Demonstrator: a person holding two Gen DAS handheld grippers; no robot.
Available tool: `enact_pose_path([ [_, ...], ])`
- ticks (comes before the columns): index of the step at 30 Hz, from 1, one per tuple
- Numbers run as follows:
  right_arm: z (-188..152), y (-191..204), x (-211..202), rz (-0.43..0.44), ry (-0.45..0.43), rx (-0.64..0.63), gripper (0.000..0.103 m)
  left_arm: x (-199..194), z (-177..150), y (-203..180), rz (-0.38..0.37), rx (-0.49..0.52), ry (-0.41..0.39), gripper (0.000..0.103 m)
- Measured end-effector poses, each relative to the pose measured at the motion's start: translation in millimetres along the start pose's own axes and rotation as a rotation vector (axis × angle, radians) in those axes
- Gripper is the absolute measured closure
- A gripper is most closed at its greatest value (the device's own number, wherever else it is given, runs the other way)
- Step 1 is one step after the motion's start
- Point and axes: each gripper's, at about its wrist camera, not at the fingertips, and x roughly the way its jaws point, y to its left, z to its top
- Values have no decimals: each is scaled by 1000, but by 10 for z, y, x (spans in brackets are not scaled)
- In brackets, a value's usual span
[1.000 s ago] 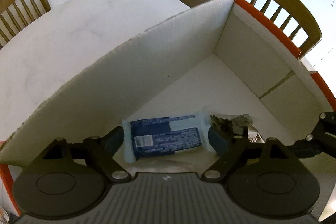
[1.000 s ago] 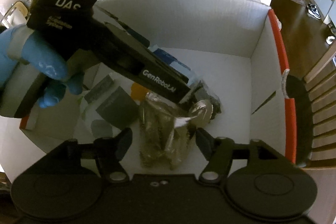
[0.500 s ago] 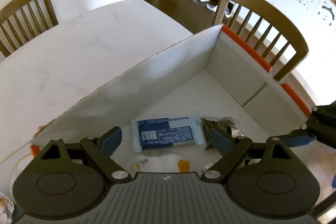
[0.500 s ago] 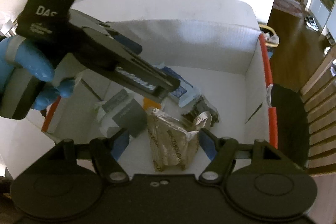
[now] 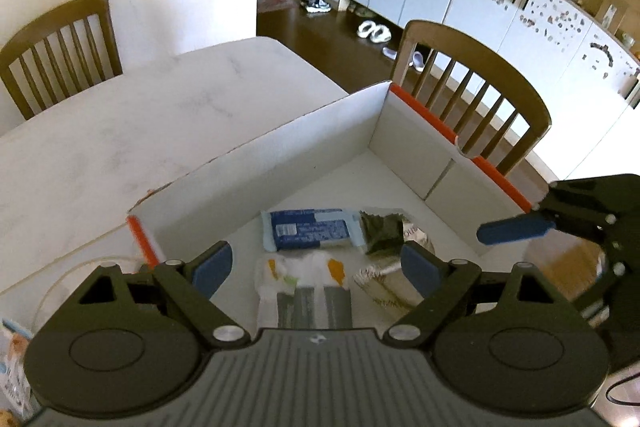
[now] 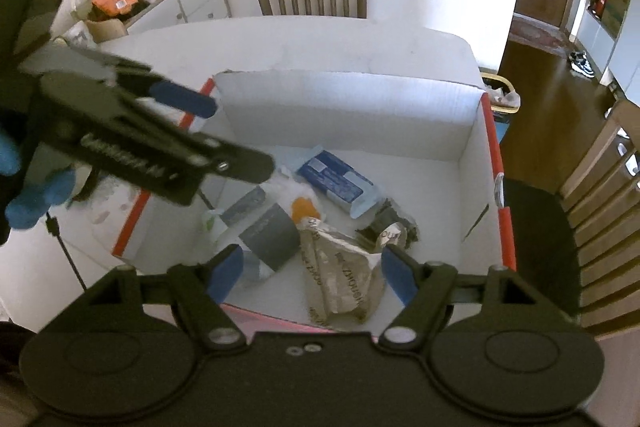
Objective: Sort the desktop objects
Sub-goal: 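Open the right tool to drop the foil pouch while the left tool releases the blue bar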
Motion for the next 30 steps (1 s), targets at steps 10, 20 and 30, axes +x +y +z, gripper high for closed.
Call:
enact_pose_path([
  [10,-76,177,-131,-37,-72,64,24,-505,-434,55,15,-28,-99,12],
  [20,-146,450,-177,-97,-144,97,24,-799,-766,176,27,-41,-145,11],
  [30,-201,709,-80,-98,-168,130,17,-999,-1078,456,49,-93,-175,0],
])
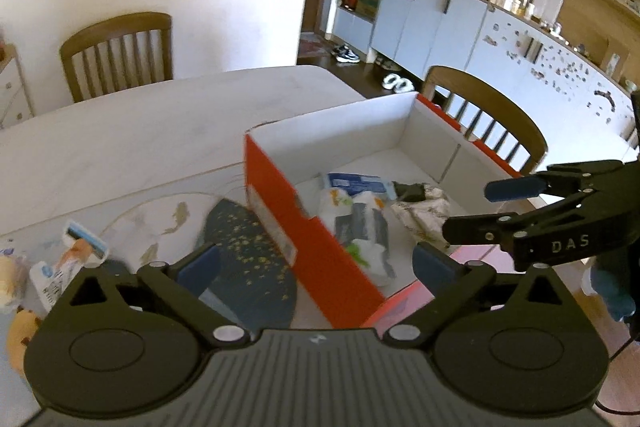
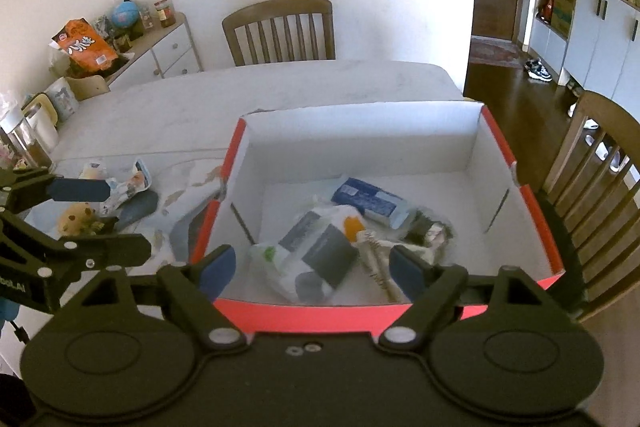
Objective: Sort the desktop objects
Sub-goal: 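Open the right tool to drop the foil pouch while the left tool releases the blue bar, then withdraw both tools from the shoebox back over the snack pile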
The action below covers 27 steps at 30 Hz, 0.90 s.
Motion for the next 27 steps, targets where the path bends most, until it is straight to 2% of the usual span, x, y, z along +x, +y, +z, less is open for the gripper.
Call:
enact_pose_path([
  [7,-42,280,36,-7,-34,11,15,-155,-117,272,31,-18,-18,0],
  [20,-49,977,152,54,-70,1,9,-453,-355,768,50,-28,-33,0],
  [27,-82,1324,266,42,-76,-10,9,-565,-503,1083,93,-46,-35,0],
])
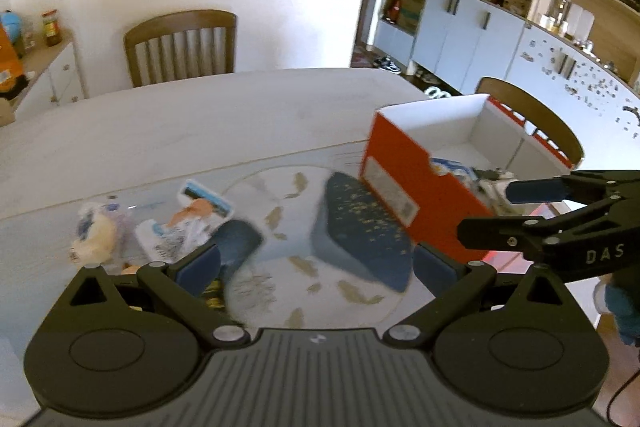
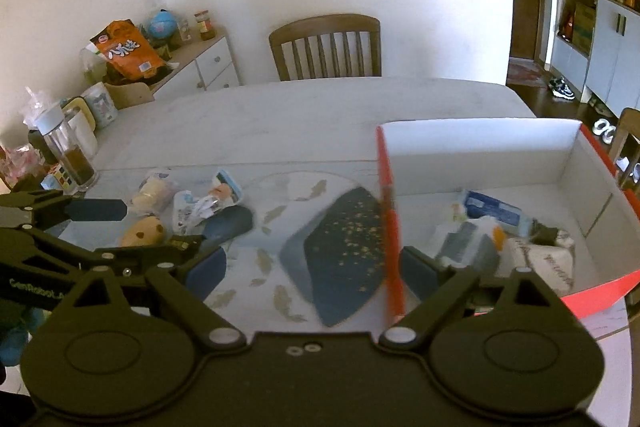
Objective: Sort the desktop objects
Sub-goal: 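Withdraw both tools from the shoebox back over the snack pile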
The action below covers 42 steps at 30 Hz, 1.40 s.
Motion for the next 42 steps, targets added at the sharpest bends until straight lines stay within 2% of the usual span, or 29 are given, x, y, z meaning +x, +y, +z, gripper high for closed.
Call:
enact_pose_path([
  [13,-89,523,272,-11,6,-28,9,-60,-224,598,73,-68,-14,0],
  [21,-138,818,463,-6,8,-58,9,-48,-338,861,132,-76,-36,0],
  [35,-208,1182,771,2,13,-92,9,150,-501,1153,175,-89,-11,0],
  [42,-265,1302,981,13,39,-118,10,250,-510,1346,184,-128,2,0],
])
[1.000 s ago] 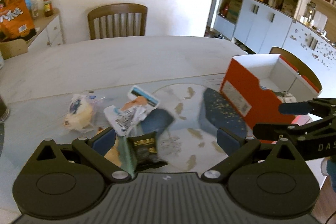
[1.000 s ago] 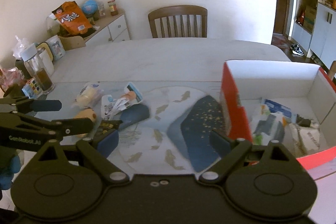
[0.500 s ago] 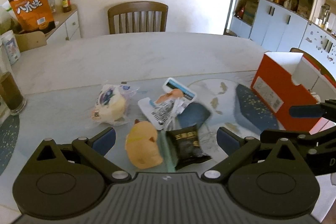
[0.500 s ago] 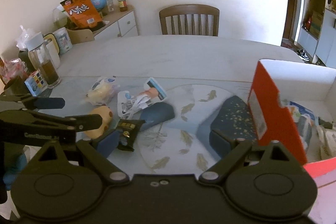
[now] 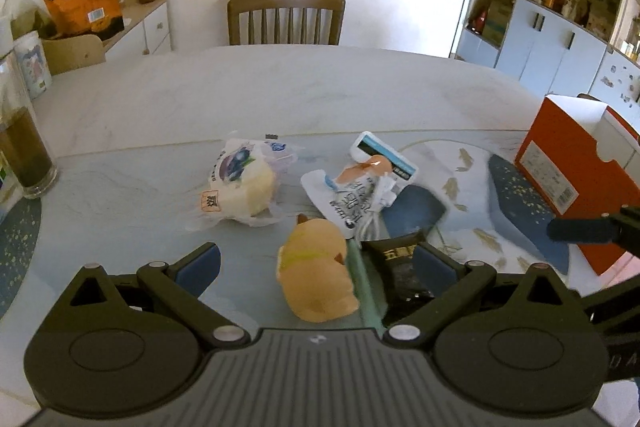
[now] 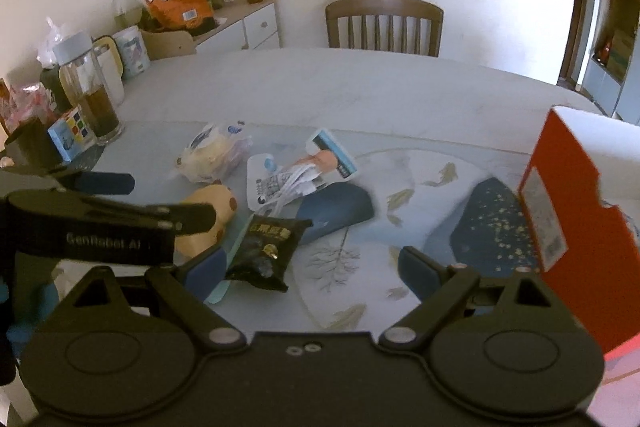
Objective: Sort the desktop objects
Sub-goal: 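Withdraw both tools from the shoebox back over the snack pile, then grasp the black snack bag with the right tool while the left tool grasps the yellow plush toy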
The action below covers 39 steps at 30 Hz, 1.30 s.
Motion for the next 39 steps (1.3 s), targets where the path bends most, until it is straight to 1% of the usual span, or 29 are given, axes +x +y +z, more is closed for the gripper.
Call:
enact_pose_path([
  [9,-49,134,225,-2,18,-25,10,179,-23,138,-9,-20,31,0],
  [20,-9,265,523,8,28,-24,11,242,-22,267,-5,-46,30,0],
  [25,-21,264,624,-17,43,-36,13,260,-51,303,-6,-51,39,0],
  [32,-9,132,673,-59,52,-24,16,320,-62,274,-16,-42,49,1],
  [35,1,100,695,-70,52,-24,18,363,-55,247,-22,-38,51,1],
  [36,0,95,709,-73,55,-27,23,379,-55,237,-22,-35,52,1],
  [37,1,91,729,-75,62,-29,31,399,-58,224,-22,-29,54,1],
  [39,-6,75,786,-83,83,-27,36,435,-65,207,-25,-23,58,2],
])
